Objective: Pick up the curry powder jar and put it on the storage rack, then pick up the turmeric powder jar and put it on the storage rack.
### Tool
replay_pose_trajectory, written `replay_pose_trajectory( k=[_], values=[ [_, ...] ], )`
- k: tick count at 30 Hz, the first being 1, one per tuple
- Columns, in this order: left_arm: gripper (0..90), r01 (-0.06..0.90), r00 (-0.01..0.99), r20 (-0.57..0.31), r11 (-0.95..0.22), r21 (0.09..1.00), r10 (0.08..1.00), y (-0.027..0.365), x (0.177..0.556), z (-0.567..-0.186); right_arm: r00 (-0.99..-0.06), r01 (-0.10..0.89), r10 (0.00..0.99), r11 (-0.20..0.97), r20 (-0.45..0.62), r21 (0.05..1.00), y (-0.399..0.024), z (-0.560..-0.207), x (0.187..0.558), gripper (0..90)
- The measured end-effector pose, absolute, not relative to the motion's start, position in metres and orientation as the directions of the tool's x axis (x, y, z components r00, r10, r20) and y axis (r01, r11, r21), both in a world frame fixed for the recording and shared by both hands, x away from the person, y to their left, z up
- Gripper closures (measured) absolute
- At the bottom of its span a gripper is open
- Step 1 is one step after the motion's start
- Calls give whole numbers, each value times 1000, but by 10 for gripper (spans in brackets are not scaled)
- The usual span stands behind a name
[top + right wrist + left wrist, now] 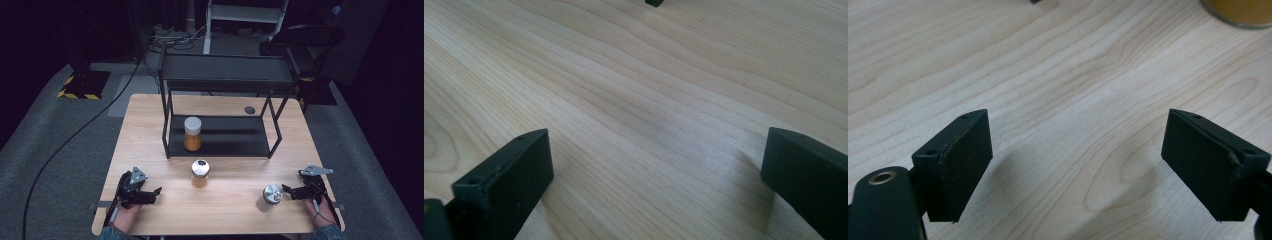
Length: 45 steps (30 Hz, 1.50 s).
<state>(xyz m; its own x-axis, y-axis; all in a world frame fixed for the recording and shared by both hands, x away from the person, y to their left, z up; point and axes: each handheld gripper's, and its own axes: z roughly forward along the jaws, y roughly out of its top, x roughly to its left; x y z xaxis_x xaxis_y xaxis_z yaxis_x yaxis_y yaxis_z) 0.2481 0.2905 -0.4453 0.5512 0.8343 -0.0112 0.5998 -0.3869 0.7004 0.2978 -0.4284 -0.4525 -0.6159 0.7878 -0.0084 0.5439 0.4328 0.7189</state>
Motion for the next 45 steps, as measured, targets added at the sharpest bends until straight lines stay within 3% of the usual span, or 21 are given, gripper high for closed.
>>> replay_pose_trajectory(
  k=[10,25,29,45],
  values=[
    [69,603,539,-16,-373,705,842,294,245,-452,-616,544,788,433,-9,719,-428,-453,298,1],
    [63,602,543,-15,-376,704,840,294,244,-452,-613,547,790,432,-8,718,-428,-452,298,3],
    [50,603,545,-14,-380,702,838,294,245,-452,-594,589,805,434,1,682,-421,-440,303,57],
    [44,603,546,-14,-381,701,838,294,245,-451,-614,519,789,387,18,762,-422,-398,289,45]
  ],
)
